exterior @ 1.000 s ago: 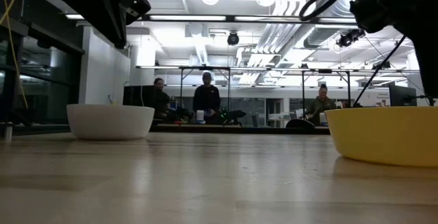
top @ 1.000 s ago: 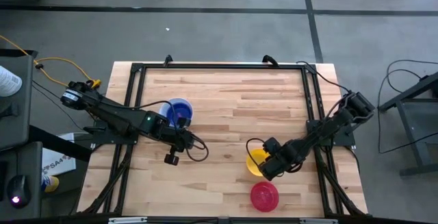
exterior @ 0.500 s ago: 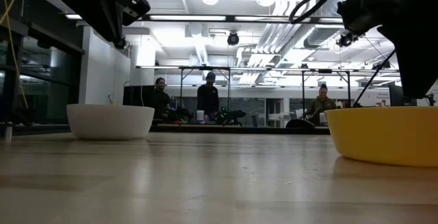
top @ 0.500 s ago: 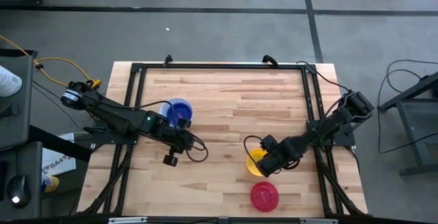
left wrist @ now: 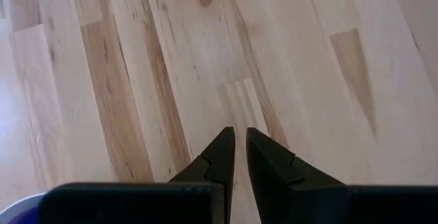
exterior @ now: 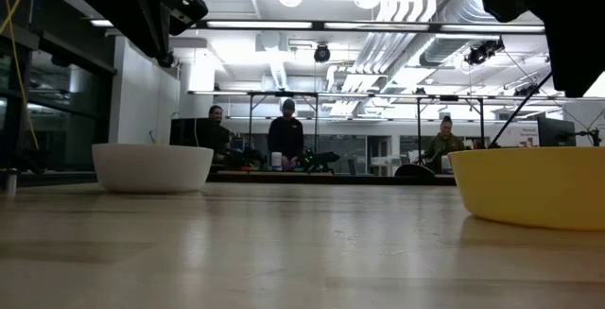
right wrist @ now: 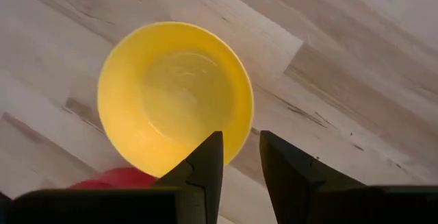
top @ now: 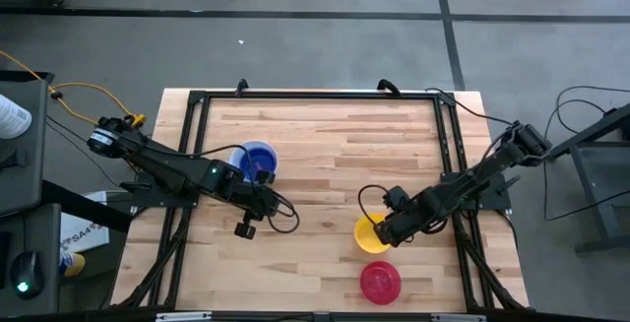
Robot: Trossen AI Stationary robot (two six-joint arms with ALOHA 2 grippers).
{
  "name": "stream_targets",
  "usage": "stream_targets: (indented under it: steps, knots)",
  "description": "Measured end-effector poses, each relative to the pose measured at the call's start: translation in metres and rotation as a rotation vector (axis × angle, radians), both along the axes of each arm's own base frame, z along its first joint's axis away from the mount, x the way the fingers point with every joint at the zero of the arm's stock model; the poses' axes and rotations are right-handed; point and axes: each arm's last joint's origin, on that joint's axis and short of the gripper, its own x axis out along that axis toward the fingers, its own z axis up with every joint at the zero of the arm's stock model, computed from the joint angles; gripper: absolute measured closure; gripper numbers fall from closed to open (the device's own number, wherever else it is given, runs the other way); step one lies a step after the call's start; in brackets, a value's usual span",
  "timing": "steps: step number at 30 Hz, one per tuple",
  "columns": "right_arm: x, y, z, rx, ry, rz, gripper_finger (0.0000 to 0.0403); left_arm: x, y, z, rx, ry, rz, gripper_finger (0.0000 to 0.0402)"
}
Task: Nest bowls inside each other
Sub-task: Stack the yellow bowl on the purple bowl
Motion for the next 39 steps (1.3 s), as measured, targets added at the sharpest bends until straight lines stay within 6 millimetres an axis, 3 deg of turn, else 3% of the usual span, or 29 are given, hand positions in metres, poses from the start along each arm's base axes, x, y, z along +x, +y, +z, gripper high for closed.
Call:
stream_targets:
  steps: [6, 17, 39]
  knots:
    - [-0.012, -0.005, -0.025, 0.087, -0.012, -0.04, 0.0311, -0.001, 0.0, -0.001, -0.003, 0.016, -0.005, 0.0364]
    - [-0.016, -0.008, -0.035, 0.153, -0.116, -0.046, 0.0311, -0.001, 0.0, -0.001, -0.008, 0.018, -0.003, 0.0364]
    - [-0.013, -0.006, -0.056, 0.154, -0.062, -0.053, 0.0311, -0.001, 0.0, -0.001, -0.011, 0.018, -0.002, 0.0364]
